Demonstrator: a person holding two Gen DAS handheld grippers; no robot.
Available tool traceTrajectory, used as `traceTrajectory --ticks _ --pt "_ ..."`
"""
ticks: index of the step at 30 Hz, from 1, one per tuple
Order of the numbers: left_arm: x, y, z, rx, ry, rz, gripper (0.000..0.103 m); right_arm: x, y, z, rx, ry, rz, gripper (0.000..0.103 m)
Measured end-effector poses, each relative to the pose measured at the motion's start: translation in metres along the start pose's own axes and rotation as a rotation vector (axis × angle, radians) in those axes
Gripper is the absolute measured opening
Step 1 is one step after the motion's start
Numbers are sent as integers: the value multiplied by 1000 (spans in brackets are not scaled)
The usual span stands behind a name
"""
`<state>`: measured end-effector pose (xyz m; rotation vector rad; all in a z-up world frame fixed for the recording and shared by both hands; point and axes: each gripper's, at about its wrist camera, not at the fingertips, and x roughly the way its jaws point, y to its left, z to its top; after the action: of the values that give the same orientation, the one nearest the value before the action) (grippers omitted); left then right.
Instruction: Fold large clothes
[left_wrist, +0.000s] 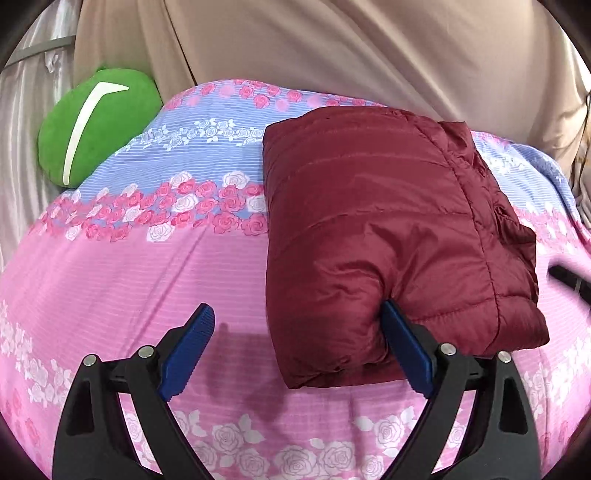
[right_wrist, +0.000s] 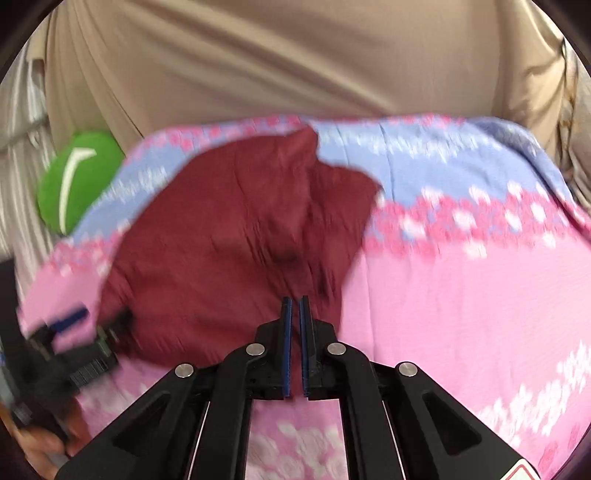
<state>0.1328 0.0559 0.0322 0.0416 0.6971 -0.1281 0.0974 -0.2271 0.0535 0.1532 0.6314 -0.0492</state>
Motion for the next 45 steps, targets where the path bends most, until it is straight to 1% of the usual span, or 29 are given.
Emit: traceTrajectory --ticks 2,4,5,6,7,8,9,10,11,13,15,17,18,20,23,24,26,27,28,29,31,33,35,37,45 --pt "1 -3 -1 11 -1 10 89 11 9 26 -17 -40 25 3" --pt "2 -7 -2 23 1 16 89 31 17 45 -48 -32 18 3" --pt "2 -8 -2 27 2 19 89 50 19 54 -67 -12 -14 2" --pt "3 -8 -2 24 4 20 89 62 23 57 -79 14 -78 2" --pt "3 -8 -3 19 7 17 89 87 16 58 -81 60 -173 2" --pt "5 -7 -3 12 15 8 89 113 3 52 -68 132 -239 2" --pt "5 -6 -3 11 23 -8 89 127 -10 45 -39 174 -233 1" --pt "5 -6 -4 10 30 -22 89 125 -18 41 -6 171 -210 1" --pt "4 -6 -4 13 29 -19 89 114 -24 37 32 151 -198 1" --pt "-4 -8 -7 34 11 -3 88 80 -27 31 80 84 -156 3" --pt "-15 -10 -10 46 -5 -14 88 40 -19 19 76 17 -124 4" --pt "-25 -13 -15 53 -16 -27 90 3 -6 -1 56 -22 -97 12" --pt "-33 -16 -20 61 -27 -33 92 -10 -6 -11 54 -29 -79 14" --pt "-43 -21 -29 81 -38 -32 94 -31 3 -37 51 -22 -49 22" --pt "-55 -28 -50 104 -43 -21 95 -39 27 -67 48 12 -23 26" --pt "-57 -29 -55 106 -41 -17 95 -41 37 -80 31 20 -33 27" --pt "-59 -30 -64 110 -42 -10 95 -44 57 -100 -18 29 -65 32" --pt "-60 -30 -70 105 -40 1 95 -45 65 -105 -34 28 -75 32" --pt "-59 -30 -73 102 -38 10 95 -46 70 -111 -49 23 -87 36" --pt "-58 -29 -77 96 -32 21 95 -45 75 -115 -64 19 -100 40" --pt "-56 -29 -83 88 -26 36 95 -42 79 -121 -79 21 -116 43" --pt "-55 -28 -84 85 -13 41 95 -38 82 -126 -79 45 -117 46" --pt "-56 -27 -85 77 -21 52 95 -39 82 -128 -62 39 -123 52" --pt "-59 -28 -86 76 -35 78 95 -40 83 -129 -59 34 -137 55" --pt "-56 -28 -88 74 -19 94 94 -39 90 -133 -61 35 -162 56"
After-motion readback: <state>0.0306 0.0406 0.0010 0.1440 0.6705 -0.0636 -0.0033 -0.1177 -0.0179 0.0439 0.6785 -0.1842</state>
